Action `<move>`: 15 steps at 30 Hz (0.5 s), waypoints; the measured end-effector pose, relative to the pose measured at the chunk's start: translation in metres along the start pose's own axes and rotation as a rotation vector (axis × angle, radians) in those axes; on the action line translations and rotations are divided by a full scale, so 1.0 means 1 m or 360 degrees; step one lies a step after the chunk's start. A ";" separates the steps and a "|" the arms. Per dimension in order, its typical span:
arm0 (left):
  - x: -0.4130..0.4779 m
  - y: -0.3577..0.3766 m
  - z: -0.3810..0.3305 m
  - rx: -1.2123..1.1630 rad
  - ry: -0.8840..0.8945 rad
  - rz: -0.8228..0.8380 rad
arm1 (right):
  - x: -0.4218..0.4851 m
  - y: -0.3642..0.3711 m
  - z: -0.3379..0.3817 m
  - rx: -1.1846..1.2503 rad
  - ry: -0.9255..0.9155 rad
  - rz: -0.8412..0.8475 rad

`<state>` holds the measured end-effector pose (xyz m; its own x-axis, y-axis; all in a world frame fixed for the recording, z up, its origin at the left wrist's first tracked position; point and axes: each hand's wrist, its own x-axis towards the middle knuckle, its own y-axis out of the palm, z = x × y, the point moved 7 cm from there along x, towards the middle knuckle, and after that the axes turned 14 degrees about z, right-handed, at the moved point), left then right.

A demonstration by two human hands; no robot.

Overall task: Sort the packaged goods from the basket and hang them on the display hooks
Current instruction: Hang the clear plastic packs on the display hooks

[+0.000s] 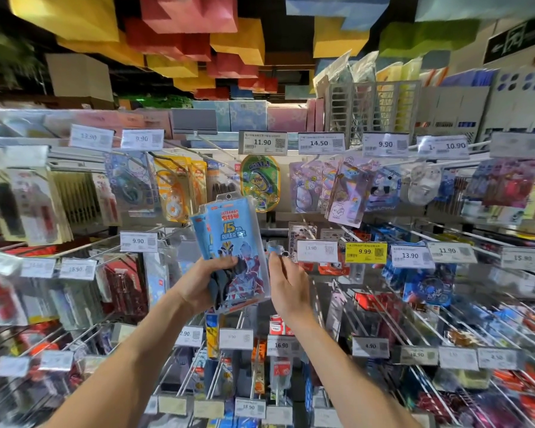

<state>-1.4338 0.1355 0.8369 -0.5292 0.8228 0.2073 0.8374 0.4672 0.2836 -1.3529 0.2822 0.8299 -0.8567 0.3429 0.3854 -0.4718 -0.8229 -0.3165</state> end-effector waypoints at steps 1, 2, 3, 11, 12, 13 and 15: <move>-0.001 0.000 -0.001 0.0029 0.0008 -0.0005 | -0.004 0.001 0.013 0.0022 -0.0099 0.0016; -0.001 0.001 -0.002 0.0061 0.0012 0.0005 | -0.005 0.003 0.021 0.0017 -0.0172 0.0042; -0.001 0.002 -0.003 0.0098 0.0015 0.0008 | -0.005 0.005 0.028 -0.0026 -0.0238 0.0073; -0.005 0.005 -0.004 0.0102 -0.0001 -0.0138 | -0.004 0.000 0.040 -0.0147 -0.0345 0.0091; -0.007 0.003 -0.005 0.0117 -0.0019 -0.0174 | -0.004 0.000 0.034 -0.0028 -0.0294 0.0148; -0.009 0.000 -0.007 0.0128 -0.0048 -0.0221 | -0.003 -0.001 0.028 0.0164 -0.0246 0.0203; -0.011 -0.003 -0.007 0.0114 -0.0092 -0.0277 | -0.003 -0.002 0.012 0.0618 -0.0160 0.0291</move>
<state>-1.4311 0.1226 0.8399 -0.6600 0.7437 0.1061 0.7425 0.6244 0.2425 -1.3464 0.2776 0.8397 -0.8851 0.1457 0.4420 -0.1845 -0.9818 -0.0458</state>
